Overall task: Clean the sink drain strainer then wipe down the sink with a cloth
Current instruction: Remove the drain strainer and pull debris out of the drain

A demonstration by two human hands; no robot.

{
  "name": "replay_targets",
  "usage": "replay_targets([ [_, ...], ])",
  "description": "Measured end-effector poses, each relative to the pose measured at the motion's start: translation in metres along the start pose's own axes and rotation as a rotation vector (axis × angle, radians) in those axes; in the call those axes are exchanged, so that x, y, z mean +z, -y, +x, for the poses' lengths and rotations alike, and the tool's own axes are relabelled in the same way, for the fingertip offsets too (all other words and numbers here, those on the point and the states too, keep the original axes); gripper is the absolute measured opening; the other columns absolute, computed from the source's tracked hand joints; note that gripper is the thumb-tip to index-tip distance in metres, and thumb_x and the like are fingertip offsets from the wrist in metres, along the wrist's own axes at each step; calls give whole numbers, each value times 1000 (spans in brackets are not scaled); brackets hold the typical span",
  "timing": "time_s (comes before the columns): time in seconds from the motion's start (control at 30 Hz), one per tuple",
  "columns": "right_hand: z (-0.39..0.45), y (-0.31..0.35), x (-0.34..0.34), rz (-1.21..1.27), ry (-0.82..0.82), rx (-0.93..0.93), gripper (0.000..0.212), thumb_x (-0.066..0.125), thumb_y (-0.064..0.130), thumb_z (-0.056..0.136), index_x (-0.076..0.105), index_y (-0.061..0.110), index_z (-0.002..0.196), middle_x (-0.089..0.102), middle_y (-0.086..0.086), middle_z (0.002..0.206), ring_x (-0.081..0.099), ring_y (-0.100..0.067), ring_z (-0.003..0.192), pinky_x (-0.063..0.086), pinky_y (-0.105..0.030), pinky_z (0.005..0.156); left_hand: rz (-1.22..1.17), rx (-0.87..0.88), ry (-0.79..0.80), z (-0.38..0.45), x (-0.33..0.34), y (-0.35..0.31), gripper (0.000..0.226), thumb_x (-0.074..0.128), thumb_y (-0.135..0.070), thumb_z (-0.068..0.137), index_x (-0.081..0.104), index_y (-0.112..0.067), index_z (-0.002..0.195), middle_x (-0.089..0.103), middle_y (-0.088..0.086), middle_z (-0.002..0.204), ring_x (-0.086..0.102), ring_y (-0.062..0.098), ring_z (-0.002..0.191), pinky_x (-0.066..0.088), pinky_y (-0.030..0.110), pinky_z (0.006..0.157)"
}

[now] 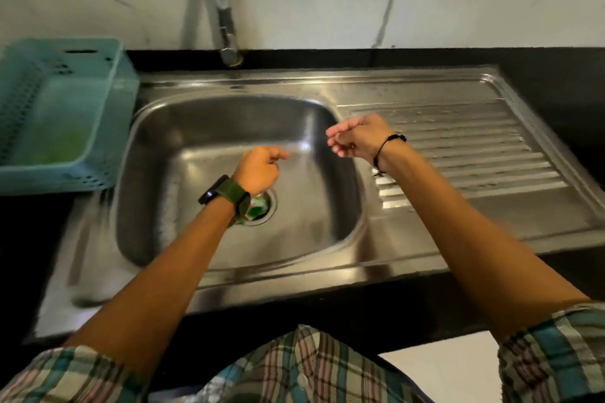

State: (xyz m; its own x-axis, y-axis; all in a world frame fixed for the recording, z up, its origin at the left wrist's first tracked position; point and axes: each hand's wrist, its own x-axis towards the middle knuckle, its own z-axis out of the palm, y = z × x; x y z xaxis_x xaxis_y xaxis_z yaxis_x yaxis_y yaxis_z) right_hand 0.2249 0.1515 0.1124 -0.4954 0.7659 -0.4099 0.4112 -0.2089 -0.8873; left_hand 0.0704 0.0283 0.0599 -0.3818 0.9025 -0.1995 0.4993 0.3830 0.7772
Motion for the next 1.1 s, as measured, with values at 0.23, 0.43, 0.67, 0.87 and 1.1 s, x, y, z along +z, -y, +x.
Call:
replay_targets([
  [0.23, 45, -27, 111, -270, 204, 62, 23, 51, 4, 88, 62, 9, 68, 57, -8, 63, 43, -6, 34, 36, -15, 36, -29, -248, -129, -36, -62, 76, 29, 46, 4, 87, 64, 1, 110, 64, 16, 118, 57, 26, 114, 41, 32, 102],
  [0.43, 70, -78, 193, -835, 321, 34, 17, 56, 6, 81, 70, 2, 89, 69, -17, 101, 65, -31, 90, 54, -36, 76, -231, -389, -162, -47, -62, 95, 28, 48, 4, 86, 64, 0, 108, 64, 16, 116, 58, 27, 112, 43, 36, 103],
  [0.67, 76, -128, 220, -933, 309, 91, 43, 68, 25, 81, 52, 2, 114, 59, -19, 116, 55, -34, 107, 47, -40, 92, -420, -463, -181, -35, -58, 102, 36, 41, 9, 83, 64, -1, 108, 66, 15, 110, 60, 18, 98, 48, 27, 90],
  [0.87, 80, -135, 227, -954, 270, -4, 26, 62, 16, 83, 57, 2, 105, 63, -20, 107, 57, -35, 102, 48, -40, 87, -444, -552, -180, -14, -55, 108, 36, 36, 7, 84, 66, -5, 102, 65, 8, 98, 61, 18, 95, 51, 33, 93],
  [1.1, 83, -104, 210, -718, 124, -58, 20, 59, 14, 83, 65, 6, 99, 68, -12, 105, 60, -26, 100, 44, -28, 83, -536, -631, -210, 4, -46, 111, 28, 42, 3, 85, 64, -4, 100, 60, 8, 92, 58, 20, 88, 51, 30, 83],
])
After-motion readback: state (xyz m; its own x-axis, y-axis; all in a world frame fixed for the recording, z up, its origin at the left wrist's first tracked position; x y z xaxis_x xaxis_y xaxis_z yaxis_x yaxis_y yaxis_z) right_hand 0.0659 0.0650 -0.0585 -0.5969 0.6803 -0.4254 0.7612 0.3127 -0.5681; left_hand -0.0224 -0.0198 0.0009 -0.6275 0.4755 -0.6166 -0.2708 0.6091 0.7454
